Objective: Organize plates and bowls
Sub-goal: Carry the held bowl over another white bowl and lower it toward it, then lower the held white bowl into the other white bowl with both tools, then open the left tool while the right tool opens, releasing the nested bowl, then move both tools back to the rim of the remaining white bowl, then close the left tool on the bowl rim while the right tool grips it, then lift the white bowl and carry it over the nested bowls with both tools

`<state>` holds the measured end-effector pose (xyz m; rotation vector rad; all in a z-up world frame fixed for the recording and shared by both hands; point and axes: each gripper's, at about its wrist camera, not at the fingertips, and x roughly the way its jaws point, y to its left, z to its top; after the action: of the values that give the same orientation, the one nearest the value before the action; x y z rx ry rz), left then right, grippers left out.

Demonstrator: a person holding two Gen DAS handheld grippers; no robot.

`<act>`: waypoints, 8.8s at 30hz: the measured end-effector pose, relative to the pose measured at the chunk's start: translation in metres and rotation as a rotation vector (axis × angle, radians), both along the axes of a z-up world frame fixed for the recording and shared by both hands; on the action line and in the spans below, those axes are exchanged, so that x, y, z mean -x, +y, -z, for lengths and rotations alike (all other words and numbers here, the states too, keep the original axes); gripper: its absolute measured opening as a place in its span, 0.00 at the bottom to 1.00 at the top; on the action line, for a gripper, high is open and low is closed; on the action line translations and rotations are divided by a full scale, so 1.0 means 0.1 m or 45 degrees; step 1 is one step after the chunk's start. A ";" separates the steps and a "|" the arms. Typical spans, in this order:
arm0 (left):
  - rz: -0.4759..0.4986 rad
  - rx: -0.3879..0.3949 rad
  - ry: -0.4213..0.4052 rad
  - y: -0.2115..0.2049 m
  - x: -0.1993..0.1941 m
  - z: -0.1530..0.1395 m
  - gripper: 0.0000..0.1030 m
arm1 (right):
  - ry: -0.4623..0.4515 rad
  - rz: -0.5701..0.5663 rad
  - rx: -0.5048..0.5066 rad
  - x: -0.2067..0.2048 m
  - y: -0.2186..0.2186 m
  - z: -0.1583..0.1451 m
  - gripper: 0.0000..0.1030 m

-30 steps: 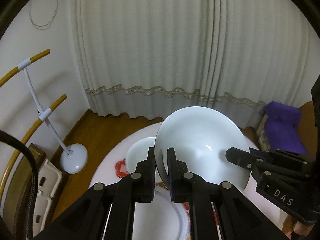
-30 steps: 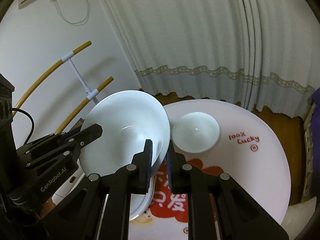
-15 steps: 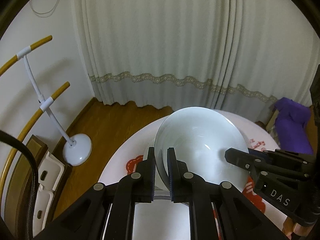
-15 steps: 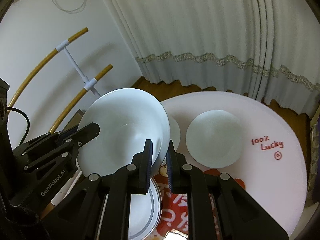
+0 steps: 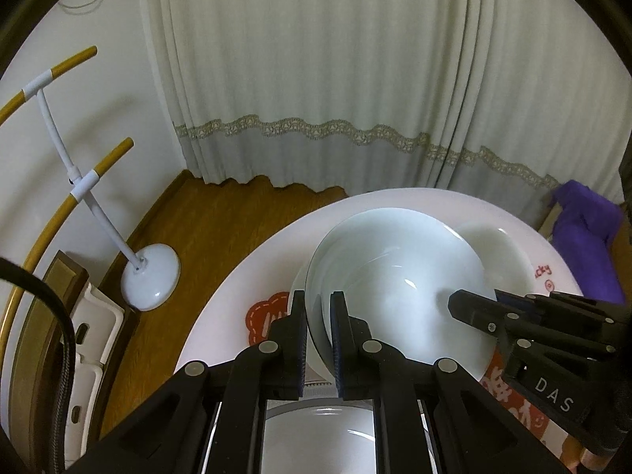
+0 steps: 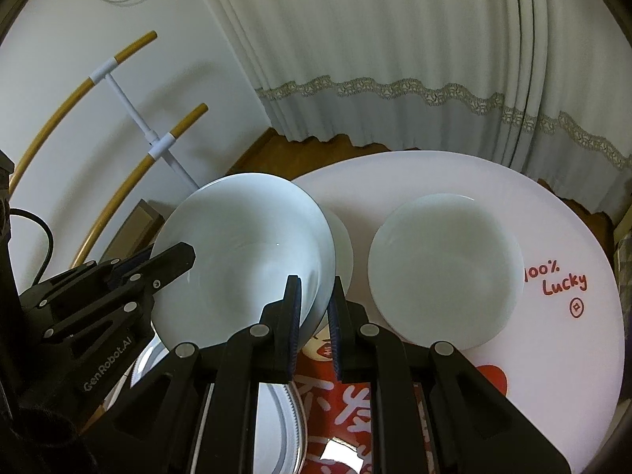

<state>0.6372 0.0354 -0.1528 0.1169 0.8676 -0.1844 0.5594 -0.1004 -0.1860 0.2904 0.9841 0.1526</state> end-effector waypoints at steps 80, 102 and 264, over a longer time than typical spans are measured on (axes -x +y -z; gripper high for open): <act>-0.009 -0.130 0.010 -0.16 -0.25 0.50 0.10 | 0.097 0.114 -0.110 0.05 -0.10 0.24 0.14; -0.049 -0.123 0.018 -0.15 -0.16 0.43 0.14 | 0.117 0.122 -0.109 0.00 -0.10 0.22 0.14; -0.316 0.258 0.159 -1.42 -0.47 1.01 0.08 | 0.104 -0.062 -0.230 -0.01 -1.65 0.64 0.08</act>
<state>0.6846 -0.1067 -0.2541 -0.1927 0.9739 -0.0468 0.5602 -0.2655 -0.2503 0.4409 1.0607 0.2766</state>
